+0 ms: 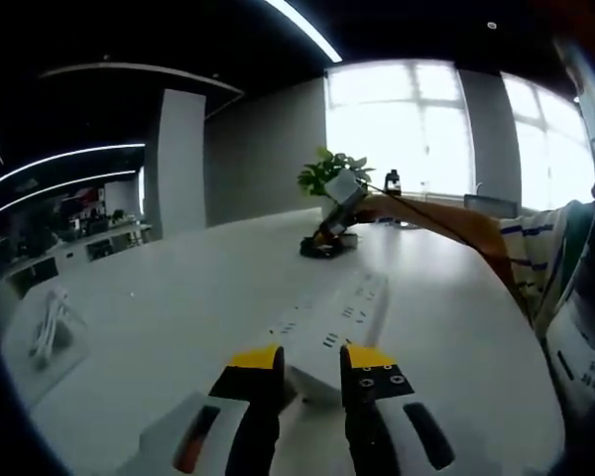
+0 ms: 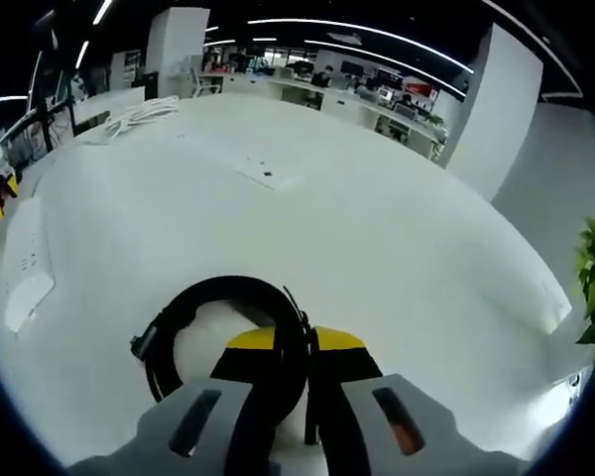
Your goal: Straighten the power strip on the desk, plug the charger into it
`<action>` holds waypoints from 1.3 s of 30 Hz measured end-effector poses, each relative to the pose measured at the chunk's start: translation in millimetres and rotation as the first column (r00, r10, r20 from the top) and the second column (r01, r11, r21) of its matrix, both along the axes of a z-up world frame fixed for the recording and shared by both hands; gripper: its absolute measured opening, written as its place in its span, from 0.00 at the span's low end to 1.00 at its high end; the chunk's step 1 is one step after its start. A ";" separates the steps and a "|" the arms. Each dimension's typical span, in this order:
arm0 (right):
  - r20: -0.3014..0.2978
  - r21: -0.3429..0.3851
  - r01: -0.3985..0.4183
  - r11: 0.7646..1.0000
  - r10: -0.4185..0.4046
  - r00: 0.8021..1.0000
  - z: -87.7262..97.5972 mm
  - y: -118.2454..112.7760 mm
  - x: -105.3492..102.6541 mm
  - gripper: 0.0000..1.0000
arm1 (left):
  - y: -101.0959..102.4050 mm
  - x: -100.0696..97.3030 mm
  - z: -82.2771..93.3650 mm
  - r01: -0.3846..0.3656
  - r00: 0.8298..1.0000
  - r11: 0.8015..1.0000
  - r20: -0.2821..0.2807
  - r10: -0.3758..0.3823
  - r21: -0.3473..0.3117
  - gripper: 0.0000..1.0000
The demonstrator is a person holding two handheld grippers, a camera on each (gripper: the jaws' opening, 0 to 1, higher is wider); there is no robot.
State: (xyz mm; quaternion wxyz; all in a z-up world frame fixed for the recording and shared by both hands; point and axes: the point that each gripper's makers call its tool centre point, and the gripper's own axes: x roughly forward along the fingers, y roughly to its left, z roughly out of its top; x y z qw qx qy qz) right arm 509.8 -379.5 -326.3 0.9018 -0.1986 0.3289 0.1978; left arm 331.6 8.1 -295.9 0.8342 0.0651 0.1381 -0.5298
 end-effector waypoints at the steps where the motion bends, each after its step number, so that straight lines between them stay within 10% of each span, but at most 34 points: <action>1: 0.005 0.008 -0.002 1.000 0.002 1.000 0.4 -0.2 -0.1 0.10 | 0.0 0.2 0.4 0.000 1.000 1.000 0.000 0.000 0.000 0.22; 17: 0.055 0.113 -0.041 0.993 0.035 0.998 16.3 5.5 -19.1 0.07 | -0.9 -1.7 1.9 0.000 1.000 1.000 0.002 0.000 -0.008 0.22; 39: 0.226 0.362 -0.071 0.929 -0.014 0.974 52.9 31.5 -95.1 0.07 | -4.0 -2.9 4.9 0.013 1.000 1.000 -0.010 -0.013 -0.023 0.22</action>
